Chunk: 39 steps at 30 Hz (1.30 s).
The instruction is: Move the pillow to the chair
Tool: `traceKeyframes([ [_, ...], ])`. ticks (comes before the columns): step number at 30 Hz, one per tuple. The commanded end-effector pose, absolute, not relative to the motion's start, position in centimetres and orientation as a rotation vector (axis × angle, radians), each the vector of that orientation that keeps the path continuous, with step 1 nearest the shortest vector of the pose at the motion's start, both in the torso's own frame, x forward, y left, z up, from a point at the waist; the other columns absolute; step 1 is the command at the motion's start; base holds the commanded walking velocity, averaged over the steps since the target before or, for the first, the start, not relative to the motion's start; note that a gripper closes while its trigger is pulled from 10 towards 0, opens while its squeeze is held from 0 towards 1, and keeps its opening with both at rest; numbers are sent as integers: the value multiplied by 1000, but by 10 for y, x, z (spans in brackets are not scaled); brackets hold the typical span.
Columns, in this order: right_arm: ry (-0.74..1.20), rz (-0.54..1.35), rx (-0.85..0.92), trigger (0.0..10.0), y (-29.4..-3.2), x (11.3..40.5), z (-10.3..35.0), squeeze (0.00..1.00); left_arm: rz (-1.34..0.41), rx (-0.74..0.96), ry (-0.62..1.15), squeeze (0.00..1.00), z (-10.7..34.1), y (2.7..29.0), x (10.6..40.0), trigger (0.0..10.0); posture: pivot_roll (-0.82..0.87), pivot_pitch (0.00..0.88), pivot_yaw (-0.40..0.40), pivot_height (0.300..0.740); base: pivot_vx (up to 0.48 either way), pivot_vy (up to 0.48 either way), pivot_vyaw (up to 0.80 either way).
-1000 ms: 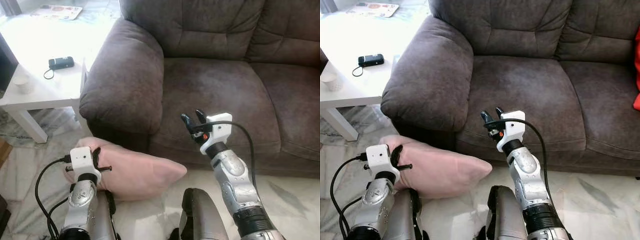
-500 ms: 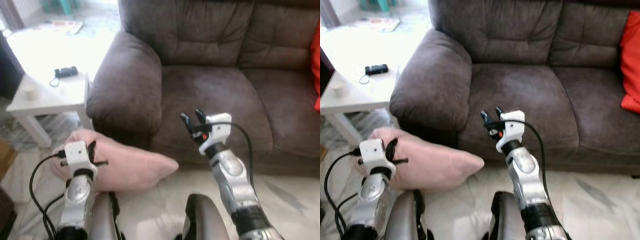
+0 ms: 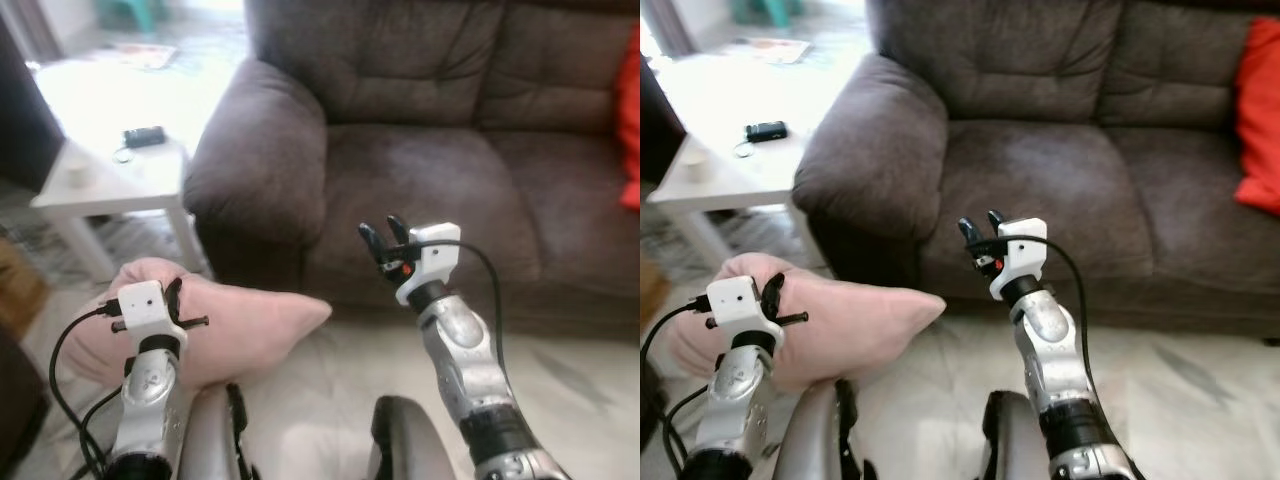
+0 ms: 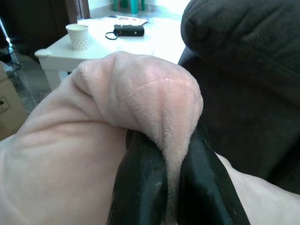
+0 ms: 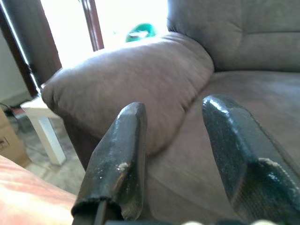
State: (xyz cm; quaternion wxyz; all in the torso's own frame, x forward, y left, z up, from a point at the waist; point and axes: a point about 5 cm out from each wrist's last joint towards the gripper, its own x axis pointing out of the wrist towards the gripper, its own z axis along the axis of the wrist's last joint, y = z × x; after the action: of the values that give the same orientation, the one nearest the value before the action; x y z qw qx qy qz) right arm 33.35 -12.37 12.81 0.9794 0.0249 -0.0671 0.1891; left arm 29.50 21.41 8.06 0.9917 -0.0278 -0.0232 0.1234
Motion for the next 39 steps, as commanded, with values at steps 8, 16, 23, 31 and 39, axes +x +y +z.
traceKeyframes([
  [8,-140,382,49,10000,-124,333,128,0,242,-49,-138,0,102,214,301,10000,22,37,-43,526,-37,0,0],
  [16,-153,377,60,10000,-122,333,128,0,236,-41,-153,0,107,216,300,10000,30,22,-36,526,0,0,0],
  [23,-152,376,63,10000,-121,334,128,0,235,-43,-149,0,106,216,300,10000,32,19,-34,526,0,0,0],
  [31,-161,378,72,10000,-120,334,129,0,227,-42,-147,0,106,215,300,10000,33,29,-32,526,0,0,0],
  [39,-164,382,79,10000,-117,334,130,0,225,-35,-151,0,107,217,300,10000,40,36,-29,575,0,0,0],
])
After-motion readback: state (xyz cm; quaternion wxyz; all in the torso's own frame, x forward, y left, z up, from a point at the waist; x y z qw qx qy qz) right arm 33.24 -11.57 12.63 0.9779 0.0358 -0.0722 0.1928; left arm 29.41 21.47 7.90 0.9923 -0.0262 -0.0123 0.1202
